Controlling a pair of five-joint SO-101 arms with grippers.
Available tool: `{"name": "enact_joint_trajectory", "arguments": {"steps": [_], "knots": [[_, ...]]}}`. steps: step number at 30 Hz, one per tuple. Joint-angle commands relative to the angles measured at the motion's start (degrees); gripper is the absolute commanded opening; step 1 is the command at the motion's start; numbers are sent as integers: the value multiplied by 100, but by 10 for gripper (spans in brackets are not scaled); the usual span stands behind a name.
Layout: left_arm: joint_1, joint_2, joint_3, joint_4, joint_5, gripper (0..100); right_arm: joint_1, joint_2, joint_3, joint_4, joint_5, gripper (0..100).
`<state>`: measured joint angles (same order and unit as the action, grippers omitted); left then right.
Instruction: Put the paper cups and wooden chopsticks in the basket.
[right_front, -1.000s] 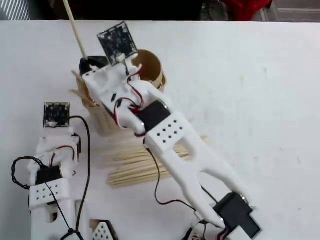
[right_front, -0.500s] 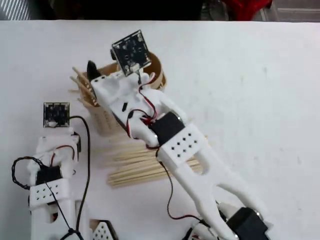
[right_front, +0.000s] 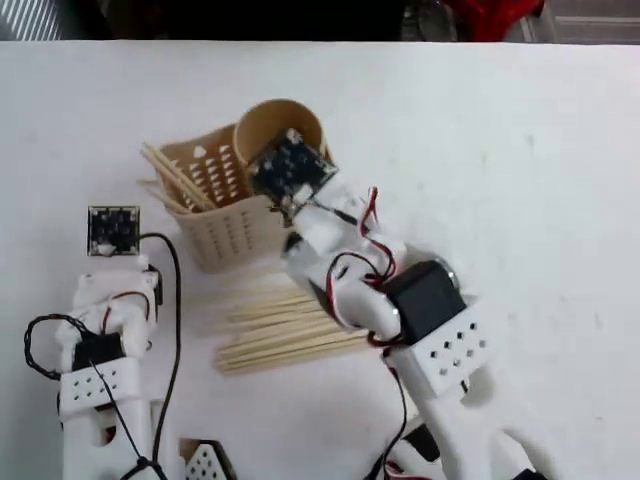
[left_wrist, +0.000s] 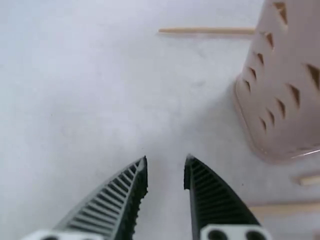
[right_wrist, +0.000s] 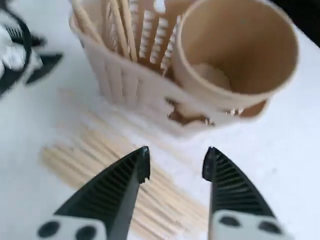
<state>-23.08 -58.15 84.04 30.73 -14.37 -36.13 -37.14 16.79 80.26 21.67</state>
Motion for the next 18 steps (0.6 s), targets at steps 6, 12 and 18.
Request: {"name": "enact_joint_trajectory", "arguments": {"steps": [6,12,18], "knots": [[48,40,-35,-158,-70,142,268,295,1934,-110,1960,211],[48,40,-26,-158,-70,142,-4,207,4105,-2484,2708,208],[57,40,-26,-158,-70,142,-22,233,4475,-3371,2734,187]]}}
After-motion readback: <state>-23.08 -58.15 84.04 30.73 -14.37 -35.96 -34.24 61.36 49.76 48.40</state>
